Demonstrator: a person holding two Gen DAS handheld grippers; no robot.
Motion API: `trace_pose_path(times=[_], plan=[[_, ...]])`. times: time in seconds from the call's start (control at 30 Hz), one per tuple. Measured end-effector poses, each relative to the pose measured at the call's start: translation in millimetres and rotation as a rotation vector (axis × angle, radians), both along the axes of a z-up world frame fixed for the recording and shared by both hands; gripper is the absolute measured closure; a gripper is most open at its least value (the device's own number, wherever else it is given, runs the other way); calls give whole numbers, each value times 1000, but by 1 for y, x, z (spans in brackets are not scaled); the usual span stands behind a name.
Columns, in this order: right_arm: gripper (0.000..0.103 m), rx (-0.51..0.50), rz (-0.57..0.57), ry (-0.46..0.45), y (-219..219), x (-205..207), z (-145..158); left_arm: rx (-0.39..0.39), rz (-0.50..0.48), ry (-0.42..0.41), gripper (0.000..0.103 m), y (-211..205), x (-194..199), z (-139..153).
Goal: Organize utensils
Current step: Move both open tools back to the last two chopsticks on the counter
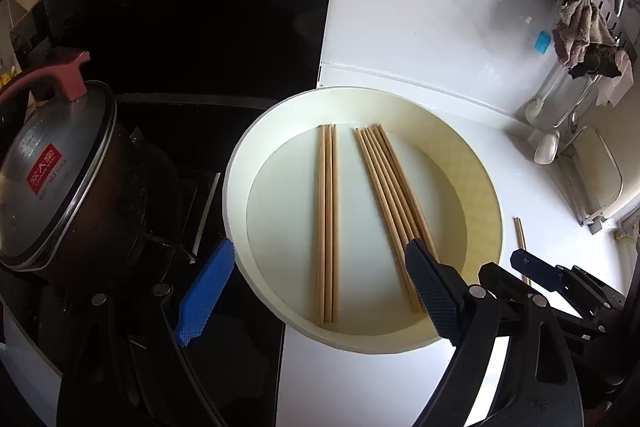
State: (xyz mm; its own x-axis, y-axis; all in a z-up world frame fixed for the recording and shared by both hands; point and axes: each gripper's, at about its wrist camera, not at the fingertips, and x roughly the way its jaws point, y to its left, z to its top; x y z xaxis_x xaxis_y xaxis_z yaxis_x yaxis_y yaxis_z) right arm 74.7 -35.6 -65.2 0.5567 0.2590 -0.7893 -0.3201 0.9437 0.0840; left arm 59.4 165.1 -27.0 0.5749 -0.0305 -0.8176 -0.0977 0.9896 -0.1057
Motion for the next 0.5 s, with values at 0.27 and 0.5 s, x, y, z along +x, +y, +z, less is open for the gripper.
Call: trace_pose_path(times=[0.27,0.5], plan=[[51,7,-31,-15,-44,-26,8,14,-10,-10,15,-37,-24,9],[50,-3,-121,-9,-108,-45,3,23,-68,20,15,-87,-34,-1]])
